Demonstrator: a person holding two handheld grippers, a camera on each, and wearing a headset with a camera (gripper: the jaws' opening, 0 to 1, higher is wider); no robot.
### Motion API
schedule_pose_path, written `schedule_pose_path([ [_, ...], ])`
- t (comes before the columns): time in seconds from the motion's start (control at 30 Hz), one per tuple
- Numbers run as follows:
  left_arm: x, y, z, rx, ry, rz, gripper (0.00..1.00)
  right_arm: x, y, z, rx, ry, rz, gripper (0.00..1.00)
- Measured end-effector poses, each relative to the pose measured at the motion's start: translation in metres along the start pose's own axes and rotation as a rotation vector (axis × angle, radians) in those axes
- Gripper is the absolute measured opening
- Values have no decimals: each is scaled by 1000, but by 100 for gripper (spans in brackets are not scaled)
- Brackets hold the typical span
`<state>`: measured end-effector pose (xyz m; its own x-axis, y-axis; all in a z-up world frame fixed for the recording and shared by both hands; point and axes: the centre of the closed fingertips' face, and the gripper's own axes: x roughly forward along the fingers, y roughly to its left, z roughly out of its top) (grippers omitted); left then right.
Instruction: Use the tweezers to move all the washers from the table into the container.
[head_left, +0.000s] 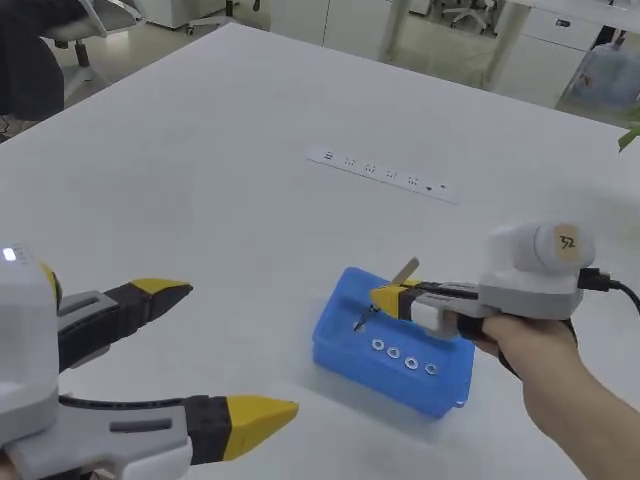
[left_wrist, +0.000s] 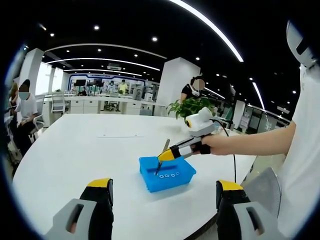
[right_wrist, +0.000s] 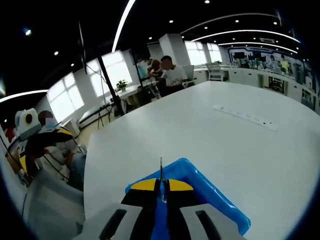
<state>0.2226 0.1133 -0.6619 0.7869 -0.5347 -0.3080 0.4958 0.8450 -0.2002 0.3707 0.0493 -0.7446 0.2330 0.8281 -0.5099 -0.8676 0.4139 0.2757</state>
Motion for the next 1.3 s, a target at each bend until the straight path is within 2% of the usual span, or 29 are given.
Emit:
schedule_pose_path([
  [0.2,0,1,0,-1,1,0,86,6,-2,-10,-33,48,-12,2],
  [0.6,2,0,2,-8,-7,-5,86,9,-3,-20,-74,88,-19,2],
  [0.8,4,-3,4,-4,-5,-17,85,8,-11,-19,-52,76,-18,3],
  [1.0,7,-7,7,-11,-14,-31,81,-5,-11,-11,-47,25,-27,3],
  [1.1,9,-9,11,-16,-24,-43,77,-19,-3,1,-41,-37,-35,3],
  [1.17,10,-11,12,-8,-23,-49,76,-28,1,8,-44,-75,-22,3],
  [1.3,14,-15,12,18,-13,-65,71,-44,24,13,-76,-114,13,3],
])
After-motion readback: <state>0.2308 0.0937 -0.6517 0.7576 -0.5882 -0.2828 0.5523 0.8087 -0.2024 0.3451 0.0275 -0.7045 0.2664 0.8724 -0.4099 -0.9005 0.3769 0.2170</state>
